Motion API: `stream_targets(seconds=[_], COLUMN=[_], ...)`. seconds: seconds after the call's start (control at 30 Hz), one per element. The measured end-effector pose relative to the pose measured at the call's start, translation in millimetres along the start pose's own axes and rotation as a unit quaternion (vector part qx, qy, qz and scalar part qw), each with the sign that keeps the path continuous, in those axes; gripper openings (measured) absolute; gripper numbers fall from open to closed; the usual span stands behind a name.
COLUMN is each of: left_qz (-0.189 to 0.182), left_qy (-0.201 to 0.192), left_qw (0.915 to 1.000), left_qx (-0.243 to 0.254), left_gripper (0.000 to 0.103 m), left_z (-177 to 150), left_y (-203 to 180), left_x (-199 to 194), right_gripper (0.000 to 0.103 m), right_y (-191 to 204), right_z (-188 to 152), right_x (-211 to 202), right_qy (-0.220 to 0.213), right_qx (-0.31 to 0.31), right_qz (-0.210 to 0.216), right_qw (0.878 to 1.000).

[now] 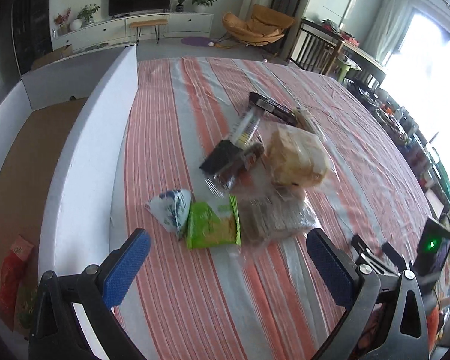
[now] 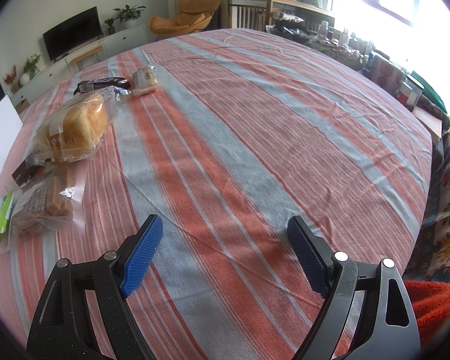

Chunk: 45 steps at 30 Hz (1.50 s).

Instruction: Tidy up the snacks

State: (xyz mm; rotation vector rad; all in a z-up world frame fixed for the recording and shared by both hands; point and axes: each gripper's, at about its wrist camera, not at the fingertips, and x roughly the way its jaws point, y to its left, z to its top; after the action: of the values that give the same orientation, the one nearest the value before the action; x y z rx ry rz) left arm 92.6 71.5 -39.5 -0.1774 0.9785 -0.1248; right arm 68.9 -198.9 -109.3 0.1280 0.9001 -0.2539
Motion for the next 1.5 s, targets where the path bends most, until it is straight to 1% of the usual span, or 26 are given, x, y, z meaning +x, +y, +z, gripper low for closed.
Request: stream_targets(seconds=[0.1,0.2,0.23,0.3,0.33,0.37,0.43,0.47,0.5,0.57,0.63,0.7,0.73,0.77,0.8,0.83,0.87,0.9,0.97,1.1,1.13,1.2,1.3,1.43,1.5], left_qz=[0.027,0.058,0.061,0.055,0.055,0.056,0.056,0.045,0.041,0.032,0.007,0.000,0.002,0.007,0.008,0.007,0.009,0.013,0.016,0.032,0.035,0.043,0.063,0.065,0.067], left_qy=[0.003,0.009,0.011,0.011,0.008,0.008,0.017,0.016,0.023,0.033,0.044,0.045,0.044,0.040,0.035,0.024,0.014,0.013,0.021,0.020,0.008,-0.001,-0.017,-0.020,-0.019], left_qw=[0.9996,0.9982,0.9980,0.9981,0.9980,0.9978,0.9976,0.9982,0.9984,0.9988,0.9990,0.9989,0.9989,0.9990,0.9992,0.9996,0.9997,0.9996,0.9991,0.9984,0.9982,0.9974,0.9942,0.9948,0.9946], left_qx=[-0.010,-0.010,-0.012,-0.024,-0.029,-0.033,-0.036,-0.036,-0.031,-0.014,0.000,0.015,0.018,0.018,0.017,0.015,0.017,0.022,0.032,0.043,0.048,0.059,0.086,0.076,0.077], left_gripper=[0.094,0.081,0.076,0.068,0.059,0.045,0.024,0.022,0.022,0.018,0.018,0.021,0.032,0.053,0.066,0.083,0.084,0.084,0.084,0.084,0.084,0.085,0.090,0.095,0.096], left_z=[17,25,25,25,25,24,20,16,11,-5,-25,-41,-46,-50,-54,-58,-60,-62,-65,-68,-70,-74,-81,-80,-80], left_y=[8,14,18,26,30,34,38,39,36,28,17,10,8,9,10,11,12,12,11,11,10,8,3,6,6], left_x=[24,51,58,72,77,81,84,80,76,63,47,34,30,26,23,20,18,19,26,41,40,42,44,46,46], right_gripper=[0.088,0.088,0.088,0.088,0.088,0.088,0.088,0.088,0.088,0.088,0.088,0.089,0.089,0.089,0.089,0.089,0.089,0.089,0.089,0.089,0.089,0.089,0.089,0.089,0.089], right_y=[0,0,0,0,0,0,0,0,0,0,0,0,0,0,0,0,0,0,0,0,0,0,0,0,0], right_z=[0,0,0,0,0,0,0,0,0,0,0,0,0,0,0,0,-1,0,-1,0,0,0,-1,-1,0], right_x=[0,0,0,0,0,0,0,0,0,0,0,0,0,0,0,0,0,0,0,0,0,0,0,0,0], right_qy=[0.000,0.000,0.000,0.000,0.000,0.000,0.000,0.000,0.000,0.000,0.000,0.000,0.000,0.000,-0.001,0.000,0.000,-0.001,-0.001,-0.001,-0.001,-0.001,-0.001,-0.001,-0.001], right_qx=[0.000,0.000,0.000,0.000,0.000,0.000,0.000,0.000,0.000,0.000,0.000,0.000,0.000,0.000,-0.001,-0.001,-0.001,0.000,0.000,-0.001,-0.001,-0.001,0.000,-0.001,-0.001], right_qz=[0.000,0.000,0.000,0.000,0.000,0.000,0.000,0.000,0.000,0.000,0.000,0.000,0.000,0.000,0.001,0.001,0.001,0.001,0.000,0.001,0.001,0.001,0.001,0.001,0.001], right_qw=[1.000,1.000,1.000,1.000,1.000,1.000,1.000,1.000,1.000,1.000,1.000,1.000,1.000,1.000,1.000,1.000,1.000,1.000,1.000,1.000,1.000,1.000,1.000,1.000,1.000])
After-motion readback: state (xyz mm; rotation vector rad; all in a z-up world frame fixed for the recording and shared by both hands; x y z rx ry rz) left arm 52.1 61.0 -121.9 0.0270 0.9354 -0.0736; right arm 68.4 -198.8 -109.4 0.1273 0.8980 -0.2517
